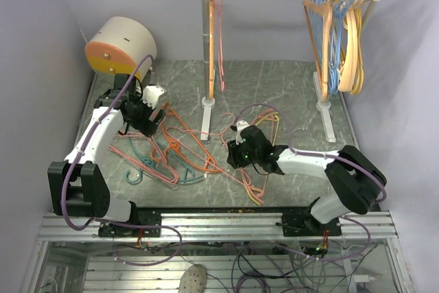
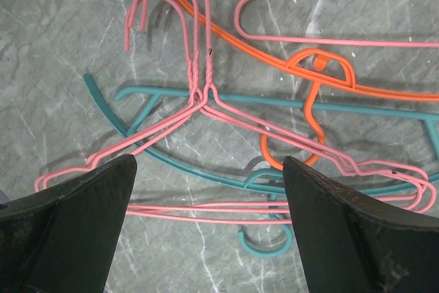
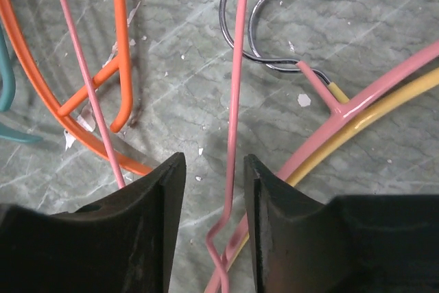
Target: Organize the hangers
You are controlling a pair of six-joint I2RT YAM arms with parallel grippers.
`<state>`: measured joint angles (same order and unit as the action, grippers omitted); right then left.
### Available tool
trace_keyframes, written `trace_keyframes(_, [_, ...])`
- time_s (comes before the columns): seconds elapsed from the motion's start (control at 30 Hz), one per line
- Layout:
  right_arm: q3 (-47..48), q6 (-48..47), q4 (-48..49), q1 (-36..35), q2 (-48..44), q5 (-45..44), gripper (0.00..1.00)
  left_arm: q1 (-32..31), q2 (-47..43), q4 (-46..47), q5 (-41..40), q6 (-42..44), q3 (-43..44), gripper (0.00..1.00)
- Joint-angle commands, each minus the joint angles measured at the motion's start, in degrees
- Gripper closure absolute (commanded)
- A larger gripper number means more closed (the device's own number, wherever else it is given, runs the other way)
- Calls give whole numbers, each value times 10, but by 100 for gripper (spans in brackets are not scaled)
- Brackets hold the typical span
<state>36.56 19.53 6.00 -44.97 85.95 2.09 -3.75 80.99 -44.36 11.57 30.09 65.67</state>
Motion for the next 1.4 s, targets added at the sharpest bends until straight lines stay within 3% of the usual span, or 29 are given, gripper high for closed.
trace_keyframes(0.0, [14,-4,26,0,23,4,62,9,-15,10,1,9,-10,0])
trace_keyframes(0.07, [14,-2,29,0,29,4,69,10,-15,12,1,9,-11,0])
trace_keyframes(0.23, [19,-3,13,-1,19,-3,100,12,-10,17,-6,3,-5,0])
trace_keyframes(0.63, [7,37,-82,-9,-197,-31,100,15,-21,-4,-39,-27,68,1])
trace_keyframes(0.77, [47,46,-195,-9,-243,-96,100,15,-22,-10,-60,-51,93,0])
trace_keyframes(1.0, [140,112,-400,-10,-277,-218,100,16,-30,-21,-102,-83,127,0])
trace_keyframes(1.13, [192,108,-449,-19,-286,-274,100,16,-30,-11,-114,-73,111,0])
trace_keyframes(1.37, [308,37,-518,-38,-235,-454,100,20,4,-18,-129,-103,112,0])
